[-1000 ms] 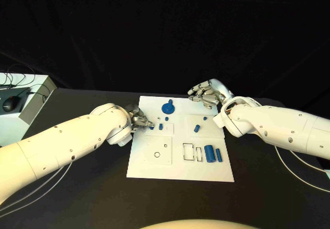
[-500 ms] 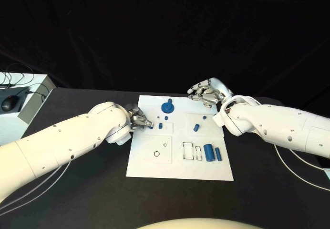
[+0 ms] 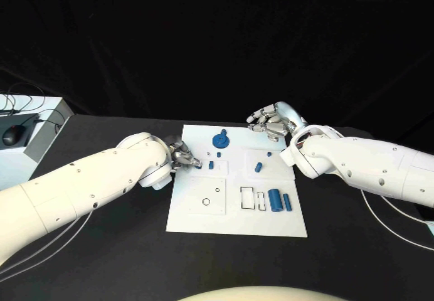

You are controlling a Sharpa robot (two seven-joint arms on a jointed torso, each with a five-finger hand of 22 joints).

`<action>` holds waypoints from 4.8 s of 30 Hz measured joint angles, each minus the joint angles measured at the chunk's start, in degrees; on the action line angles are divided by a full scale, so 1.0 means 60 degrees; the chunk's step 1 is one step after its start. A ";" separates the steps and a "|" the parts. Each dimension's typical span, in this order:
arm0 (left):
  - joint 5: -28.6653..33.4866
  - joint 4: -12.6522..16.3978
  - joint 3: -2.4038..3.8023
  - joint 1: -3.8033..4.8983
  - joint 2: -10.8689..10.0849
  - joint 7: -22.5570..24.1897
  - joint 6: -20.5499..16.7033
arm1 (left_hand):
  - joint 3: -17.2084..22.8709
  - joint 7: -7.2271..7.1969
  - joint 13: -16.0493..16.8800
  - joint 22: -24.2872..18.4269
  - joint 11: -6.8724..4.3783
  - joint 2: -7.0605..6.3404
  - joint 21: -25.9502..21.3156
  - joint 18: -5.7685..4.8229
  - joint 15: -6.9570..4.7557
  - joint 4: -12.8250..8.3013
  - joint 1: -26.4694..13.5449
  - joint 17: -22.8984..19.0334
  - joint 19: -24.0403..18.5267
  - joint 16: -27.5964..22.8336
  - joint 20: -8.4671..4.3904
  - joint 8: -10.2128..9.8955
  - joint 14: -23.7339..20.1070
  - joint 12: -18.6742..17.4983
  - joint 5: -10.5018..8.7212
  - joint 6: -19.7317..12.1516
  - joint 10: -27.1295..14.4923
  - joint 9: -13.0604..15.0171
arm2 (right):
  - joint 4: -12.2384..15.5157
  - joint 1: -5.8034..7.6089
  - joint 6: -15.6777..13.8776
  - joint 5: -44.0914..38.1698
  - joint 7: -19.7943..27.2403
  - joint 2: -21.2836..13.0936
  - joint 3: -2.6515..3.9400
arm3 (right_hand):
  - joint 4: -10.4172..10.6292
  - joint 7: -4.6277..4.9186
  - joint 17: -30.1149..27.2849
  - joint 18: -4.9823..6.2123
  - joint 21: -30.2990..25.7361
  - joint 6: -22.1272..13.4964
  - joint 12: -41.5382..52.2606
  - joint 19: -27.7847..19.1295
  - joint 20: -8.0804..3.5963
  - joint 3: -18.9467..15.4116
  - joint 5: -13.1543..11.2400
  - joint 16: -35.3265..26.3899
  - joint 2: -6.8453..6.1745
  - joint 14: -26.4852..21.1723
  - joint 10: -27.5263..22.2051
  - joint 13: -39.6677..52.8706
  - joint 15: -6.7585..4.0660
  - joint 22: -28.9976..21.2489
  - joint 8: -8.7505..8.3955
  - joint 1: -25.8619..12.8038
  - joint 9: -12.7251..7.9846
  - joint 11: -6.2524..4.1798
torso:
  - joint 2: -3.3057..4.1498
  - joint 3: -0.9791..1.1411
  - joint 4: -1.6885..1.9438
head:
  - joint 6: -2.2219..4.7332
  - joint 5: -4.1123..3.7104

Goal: Assemble the parts on the task board

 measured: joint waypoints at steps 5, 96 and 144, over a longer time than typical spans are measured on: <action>-0.0021 -0.0005 0.0006 0.0005 0.0004 -0.0017 0.0034 | 0.0000 0.0013 0.0000 0.0026 -0.0002 0.0034 0.0030 0.0000 0.0000 0.0000 -0.0034 0.0004 0.0000 0.0038 0.0000 0.0000 0.0000 0.0047 0.0065 0.0015 0.0002 0.0002 | 0.0009 0.0000 0.0000 0.0000 -0.0002 -0.0020 -0.0001 | 0.0000 -0.0001 0.0000 0.0000 0.0000 0.0000 0.0000 0.0000 0.0000 0.0000 0.0000 0.0000 0.0000 0.0000 0.0001 0.0000 0.0000 0.0000 0.0000 0.0000 0.0000 0.0001 | 0.0005 0.0000 0.0001 | -0.0021 -0.0038; -0.0619 -0.0411 -0.0015 0.0025 0.0515 0.0002 0.0633 | -0.1655 -0.0742 0.0953 0.0400 -0.0340 0.0802 0.0597 -0.0350 0.0016 -0.1302 -0.0748 0.0911 0.0137 0.0888 0.0003 -0.0336 0.0156 -0.0365 0.0752 0.1957 0.1299 0.3271 | 0.0050 0.0003 0.0006 -0.0010 0.0001 -0.0038 0.0000 | -0.0121 -0.0002 0.0020 -0.0001 0.0000 -0.0035 0.0000 0.0000 0.0000 0.0121 0.0112 0.0000 0.0000 0.0000 0.0018 -0.0004 0.0000 -0.0004 0.0000 0.0000 0.0025 0.0019 | 0.0003 0.0000 -0.0002 | -0.0113 -0.0025; 0.1097 0.0430 0.0964 -0.0063 -0.0491 0.2091 -0.0598 | -0.3478 0.0865 -0.1877 -0.2848 0.1017 0.1425 -0.4546 0.0314 0.1219 -0.0517 0.3473 -0.3362 -0.3177 -0.3201 0.1305 -0.2470 -0.3126 -0.3249 -0.0778 -0.0566 -0.2331 -0.1564 | 0.0044 0.0000 0.0007 -0.0009 0.0008 -0.0097 0.0001 | -0.0145 0.0015 0.0017 0.0000 0.0000 -0.0012 0.0000 0.0000 0.0000 0.0145 0.0111 0.0000 0.0000 0.0000 -0.0002 -0.0011 0.0000 -0.0001 0.0000 0.0000 0.0029 -0.0002 | -0.0005 -0.0006 0.0016 | 0.0027 -0.0108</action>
